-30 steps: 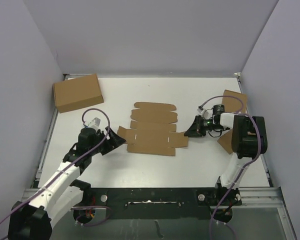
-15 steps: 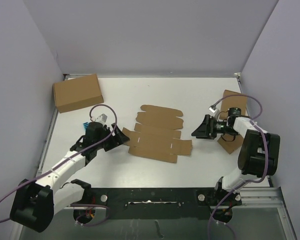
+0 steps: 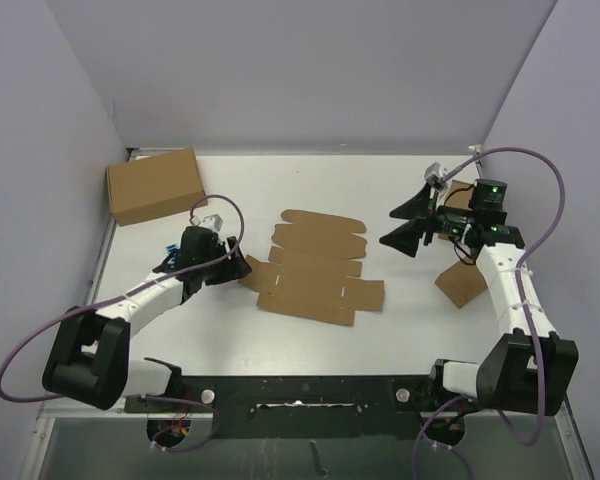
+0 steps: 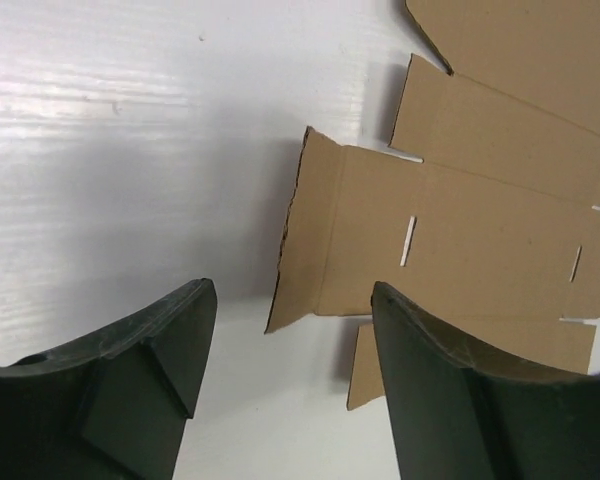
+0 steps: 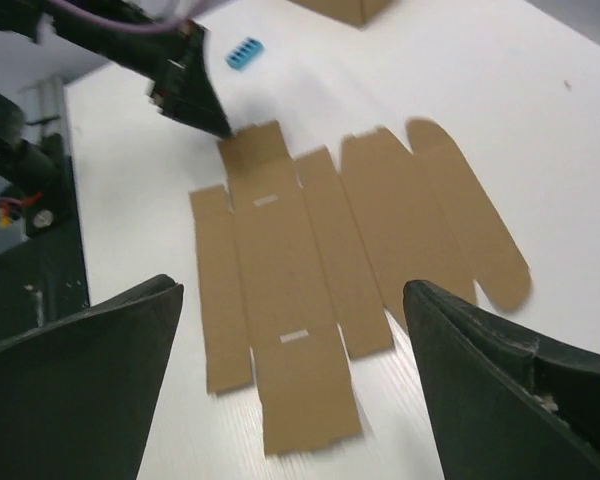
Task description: Fold the paper box
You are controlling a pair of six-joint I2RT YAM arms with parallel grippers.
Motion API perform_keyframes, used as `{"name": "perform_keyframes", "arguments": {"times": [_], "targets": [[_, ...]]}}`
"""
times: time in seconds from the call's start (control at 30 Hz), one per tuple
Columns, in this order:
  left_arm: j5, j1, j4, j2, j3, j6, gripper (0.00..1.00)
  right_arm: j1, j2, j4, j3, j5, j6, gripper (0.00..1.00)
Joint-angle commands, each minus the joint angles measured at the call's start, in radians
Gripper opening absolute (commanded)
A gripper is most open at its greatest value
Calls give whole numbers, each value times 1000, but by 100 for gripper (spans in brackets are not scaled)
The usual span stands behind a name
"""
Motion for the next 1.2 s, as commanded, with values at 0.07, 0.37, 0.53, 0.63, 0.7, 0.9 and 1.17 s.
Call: {"name": "perform_keyframes", "arguments": {"times": [0.07, 0.37, 0.53, 0.63, 0.7, 0.9, 1.17], "targets": [[143, 15, 112, 174, 134, 94, 49, 46, 113, 258, -58, -196, 185, 99], [440, 52, 160, 416, 358, 275, 0, 48, 189, 57, -13, -46, 14, 95], [663, 51, 17, 536, 602, 517, 0, 2, 255, 18, 19, 71, 19, 94], [646, 16, -142, 577, 730, 710, 0, -17, 297, -36, 50, 135, -8, 93], [617, -9, -186, 564, 756, 821, 0, -30, 313, -42, 56, 187, -11, 93], [552, -52, -116, 448, 663, 992, 0, -88, 369, -37, 73, 190, -15, 95], [495, -95, 160, 212, 417, 1090, 0, -96, 426, -7, 52, 52, 20, 98]]}}
